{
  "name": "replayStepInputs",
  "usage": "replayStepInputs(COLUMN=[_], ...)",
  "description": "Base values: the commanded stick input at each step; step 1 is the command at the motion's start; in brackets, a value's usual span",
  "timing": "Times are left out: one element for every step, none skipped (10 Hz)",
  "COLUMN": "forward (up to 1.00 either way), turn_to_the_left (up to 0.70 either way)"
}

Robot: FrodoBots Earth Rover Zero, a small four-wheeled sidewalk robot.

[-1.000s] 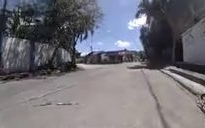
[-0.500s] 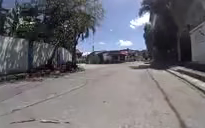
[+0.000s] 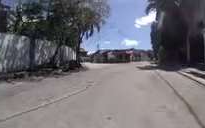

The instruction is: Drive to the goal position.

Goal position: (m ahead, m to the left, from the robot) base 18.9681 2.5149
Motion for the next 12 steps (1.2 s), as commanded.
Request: replayStepInputs(forward=[0.85, 0.85, 0.85, 0.85, 0.85, 0.85, 0.85, 0.85, 0.85, 0.85, 0.85, 0.85], turn_to_the_left=[0.04, 0.11, 0.01, -0.3, -0.34, -0.34, -0.34, -0.34, -0.32, 0.01, 0.01, 0.05])
